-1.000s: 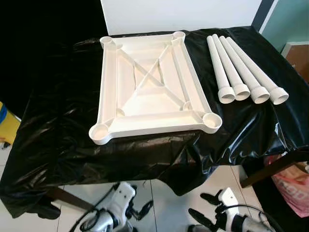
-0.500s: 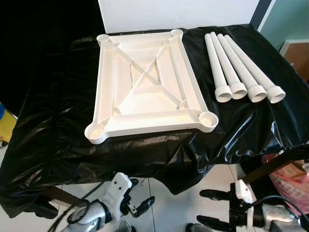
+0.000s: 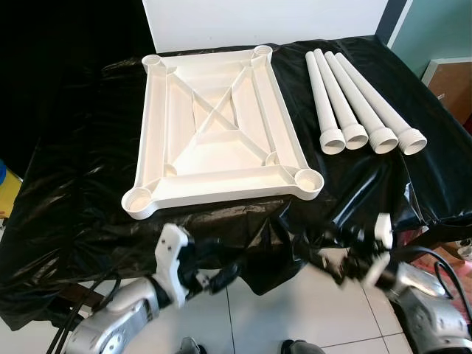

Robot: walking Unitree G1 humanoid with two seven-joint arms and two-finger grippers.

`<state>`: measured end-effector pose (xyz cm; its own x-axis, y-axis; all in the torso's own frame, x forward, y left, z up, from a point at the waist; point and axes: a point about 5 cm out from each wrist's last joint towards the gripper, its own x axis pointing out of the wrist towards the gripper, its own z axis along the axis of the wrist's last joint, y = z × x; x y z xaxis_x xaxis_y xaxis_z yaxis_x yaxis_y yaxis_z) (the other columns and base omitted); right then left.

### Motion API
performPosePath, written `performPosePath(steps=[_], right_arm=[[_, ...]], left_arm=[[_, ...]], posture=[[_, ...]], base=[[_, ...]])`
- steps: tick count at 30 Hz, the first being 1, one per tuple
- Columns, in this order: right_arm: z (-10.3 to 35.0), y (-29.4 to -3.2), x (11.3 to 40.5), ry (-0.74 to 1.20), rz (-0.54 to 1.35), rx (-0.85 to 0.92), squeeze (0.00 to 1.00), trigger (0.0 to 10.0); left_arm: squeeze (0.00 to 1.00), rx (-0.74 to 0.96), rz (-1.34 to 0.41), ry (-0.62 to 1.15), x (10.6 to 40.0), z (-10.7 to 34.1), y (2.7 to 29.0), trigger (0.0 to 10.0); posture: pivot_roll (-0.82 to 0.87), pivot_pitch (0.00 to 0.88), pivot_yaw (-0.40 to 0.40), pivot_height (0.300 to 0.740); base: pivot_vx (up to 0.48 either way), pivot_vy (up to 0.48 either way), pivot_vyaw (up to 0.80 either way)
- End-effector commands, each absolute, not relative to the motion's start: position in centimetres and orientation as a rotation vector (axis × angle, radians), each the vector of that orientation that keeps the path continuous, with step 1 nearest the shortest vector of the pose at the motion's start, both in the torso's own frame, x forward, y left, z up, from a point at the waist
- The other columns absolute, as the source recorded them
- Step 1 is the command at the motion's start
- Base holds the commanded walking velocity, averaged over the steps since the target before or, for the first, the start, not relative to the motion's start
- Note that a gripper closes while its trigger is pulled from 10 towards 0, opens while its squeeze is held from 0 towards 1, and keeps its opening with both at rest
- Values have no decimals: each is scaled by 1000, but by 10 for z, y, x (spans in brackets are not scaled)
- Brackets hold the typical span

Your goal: Building children table

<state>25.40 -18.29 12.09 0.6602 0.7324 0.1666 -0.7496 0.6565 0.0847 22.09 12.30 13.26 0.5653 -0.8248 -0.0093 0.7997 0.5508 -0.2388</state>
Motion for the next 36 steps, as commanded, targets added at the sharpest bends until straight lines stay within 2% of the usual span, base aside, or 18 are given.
performPosePath(steps=[1, 4, 9, 11, 13, 16, 19, 25, 30, 36], right_arm=[[124, -182, 259, -156, 747, 176, 0, 10000], [133, -176, 268, -204, 645, 206, 0, 10000], [137, -173, 271, -225, 606, 197, 0, 10000], [140, -173, 276, -245, 533, 201, 0, 10000], [145, -172, 286, -267, 390, 195, 0, 10000], [148, -171, 291, -273, 319, 194, 0, 10000], [157, -164, 298, -262, 210, 161, 0, 10000], [159, -166, 301, -265, 111, 103, 0, 10000], [156, -167, 301, -262, 72, 79, 0, 10000], [157, -158, 295, -278, 98, 70, 0, 10000]], left_arm=[[0, -251, -984, 84, 223, 135, 122, 10000], [0, -291, -910, 30, 231, 144, 118, 10000], [0, -307, -880, 11, 234, 147, 116, 10000], [0, -303, -826, -13, 240, 149, 116, 10000], [0, -276, -671, -59, 256, 151, 118, 10000], [0, -256, -577, -70, 266, 151, 120, 10000], [0, -198, -360, -81, 292, 150, 127, 10000], [0, -125, -295, -57, 306, 150, 123, 10000], [0, -139, -264, -49, 310, 147, 120, 10000], [0, -145, -202, -94, 319, 152, 122, 10000]], posture=[[-69, 109, 17, 740], [-75, 96, 16, 740], [-76, 94, 16, 740], [-81, 87, 19, 740], [-85, 83, 17, 740], [-89, 79, 18, 740], [-91, 76, 22, 740], [-98, 81, 23, 740], [-102, 87, 26, 740], [-111, 87, 10, 740]], base=[[0, 0, 0], [0, 0, 0], [0, 0, 0], [0, 0, 0], [0, 0, 0], [0, 0, 0], [0, 0, 0], [0, 0, 0], [0, 0, 0], [0, 0, 0]])
